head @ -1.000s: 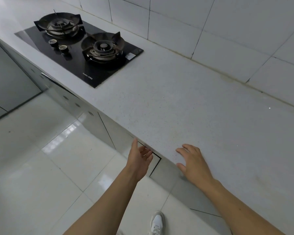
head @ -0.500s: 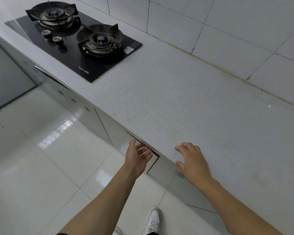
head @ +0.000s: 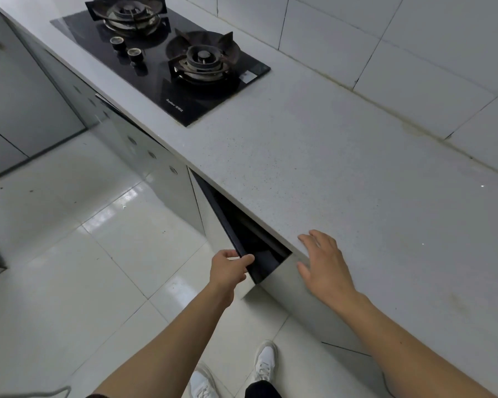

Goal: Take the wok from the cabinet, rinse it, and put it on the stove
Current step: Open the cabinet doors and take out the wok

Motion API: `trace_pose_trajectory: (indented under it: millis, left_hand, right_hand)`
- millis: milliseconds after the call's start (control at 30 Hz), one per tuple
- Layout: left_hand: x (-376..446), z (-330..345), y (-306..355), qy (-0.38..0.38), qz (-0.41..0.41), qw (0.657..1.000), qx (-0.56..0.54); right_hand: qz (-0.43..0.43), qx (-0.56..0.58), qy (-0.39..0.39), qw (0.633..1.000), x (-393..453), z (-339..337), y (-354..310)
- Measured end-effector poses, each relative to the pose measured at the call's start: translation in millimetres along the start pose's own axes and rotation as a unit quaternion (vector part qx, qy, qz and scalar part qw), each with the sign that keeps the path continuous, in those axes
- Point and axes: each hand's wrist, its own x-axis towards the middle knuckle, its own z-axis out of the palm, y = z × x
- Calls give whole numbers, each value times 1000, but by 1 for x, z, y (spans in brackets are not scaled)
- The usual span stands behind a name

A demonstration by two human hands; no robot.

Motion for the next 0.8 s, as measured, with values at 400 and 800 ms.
trace_pose_trajectory:
  millis: [400, 800]
  left_hand:
    - [-18, -79, -18, 95, 171, 944, 265]
    - [-3, -185, -19, 176, 316, 774, 520]
  right_hand:
    - [-60, 3, -30, 998, 6, 15, -70]
    - [-98, 3, -37, 994, 7, 30, -132]
